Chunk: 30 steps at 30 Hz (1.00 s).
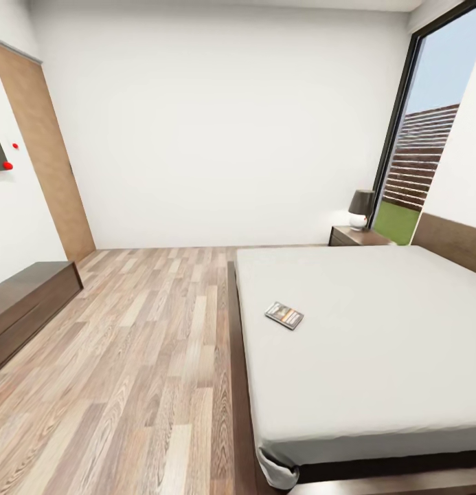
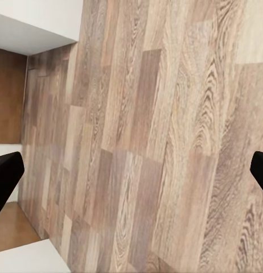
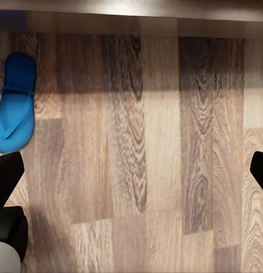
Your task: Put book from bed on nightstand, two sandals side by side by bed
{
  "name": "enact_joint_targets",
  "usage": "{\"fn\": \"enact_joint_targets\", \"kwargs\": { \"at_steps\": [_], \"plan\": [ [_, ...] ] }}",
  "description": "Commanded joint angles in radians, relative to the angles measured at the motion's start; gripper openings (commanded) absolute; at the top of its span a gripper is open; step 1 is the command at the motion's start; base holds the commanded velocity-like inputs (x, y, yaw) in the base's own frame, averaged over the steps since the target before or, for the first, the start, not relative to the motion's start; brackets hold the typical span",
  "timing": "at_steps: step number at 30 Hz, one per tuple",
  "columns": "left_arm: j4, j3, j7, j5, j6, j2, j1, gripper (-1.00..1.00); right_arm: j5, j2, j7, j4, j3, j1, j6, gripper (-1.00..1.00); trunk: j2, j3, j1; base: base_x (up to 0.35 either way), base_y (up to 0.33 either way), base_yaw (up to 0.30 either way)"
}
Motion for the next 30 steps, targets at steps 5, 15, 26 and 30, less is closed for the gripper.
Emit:
{"fn": "enact_joint_targets", "kwargs": {
  "at_steps": [5,15,26,30],
  "plan": [
    [0.0,-0.008,0.009,0.011,-0.004,0.0,0.0,1.0,-0.01,0.0,0.002,0.003,0.014,0.0,0.006,1.0,0.035,0.015,-0.019,0.0,0.0,0.0],
    [0.0,-0.008,0.017,0.012,-0.006,0.001,0.0,1.0,-0.01,0.002,0.002,0.009,0.037,0.0,0.006,1.0,0.105,0.046,-0.058,0.0,0.0,0.0],
    [-0.001,-0.007,0.07,0.014,-0.008,0.0,0.0,1.0,-0.01,0.002,0.002,0.011,0.042,0.0,0.006,1.0,0.182,0.081,-0.1,0.0,0.0,0.0],
    [-0.001,-0.007,0.119,0.015,-0.021,0.0,0.0,1.0,-0.01,0.002,0.002,0.011,0.044,0.0,0.006,1.0,0.21,0.093,-0.115,0.0,0.0,0.0]
  ]
}}
